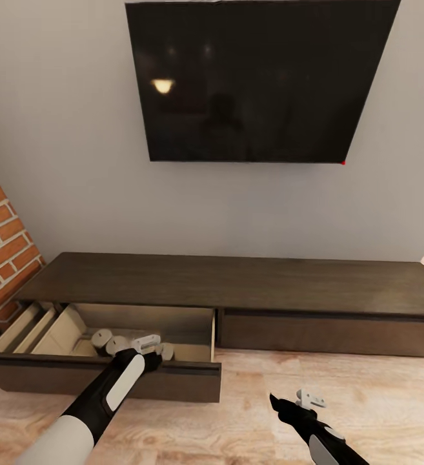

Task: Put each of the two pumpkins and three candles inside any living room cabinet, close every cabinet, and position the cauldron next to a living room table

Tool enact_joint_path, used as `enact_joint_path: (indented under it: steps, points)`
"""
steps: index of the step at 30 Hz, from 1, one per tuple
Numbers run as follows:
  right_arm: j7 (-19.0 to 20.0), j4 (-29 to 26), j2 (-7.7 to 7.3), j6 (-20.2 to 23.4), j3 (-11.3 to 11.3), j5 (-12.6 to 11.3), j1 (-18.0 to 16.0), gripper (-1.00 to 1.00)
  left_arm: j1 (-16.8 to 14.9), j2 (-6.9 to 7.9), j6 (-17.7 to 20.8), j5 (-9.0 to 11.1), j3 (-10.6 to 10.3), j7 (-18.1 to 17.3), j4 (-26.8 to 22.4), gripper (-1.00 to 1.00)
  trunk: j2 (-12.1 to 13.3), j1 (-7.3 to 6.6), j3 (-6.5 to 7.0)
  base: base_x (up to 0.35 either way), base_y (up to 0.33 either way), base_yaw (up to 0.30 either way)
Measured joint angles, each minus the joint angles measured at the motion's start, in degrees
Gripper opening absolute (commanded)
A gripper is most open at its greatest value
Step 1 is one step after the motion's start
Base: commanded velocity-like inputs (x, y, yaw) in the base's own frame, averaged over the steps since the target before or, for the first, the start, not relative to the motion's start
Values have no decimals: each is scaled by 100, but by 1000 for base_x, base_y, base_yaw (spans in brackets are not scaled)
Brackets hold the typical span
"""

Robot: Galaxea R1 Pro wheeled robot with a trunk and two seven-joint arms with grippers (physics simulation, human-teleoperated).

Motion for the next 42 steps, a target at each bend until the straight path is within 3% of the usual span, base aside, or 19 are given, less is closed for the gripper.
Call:
enact_joint_path:
  steps: [8,21,42]
  points:
    - [0,0,0,0,0,-1,-1,100,0,5,7,5,10,-5,16,100,321,-176,144,-331,0,0]
    - [2,-1,-5,-2,0,-3,0,100,0,61,-2,2,216,-60,0,100,322,-180,144,-170,16,0]
    - [36,-25,12,14,-1,9,-1,100,0,61,-8,1,230,-61,18,100,322,-180,144,-1,278,0]
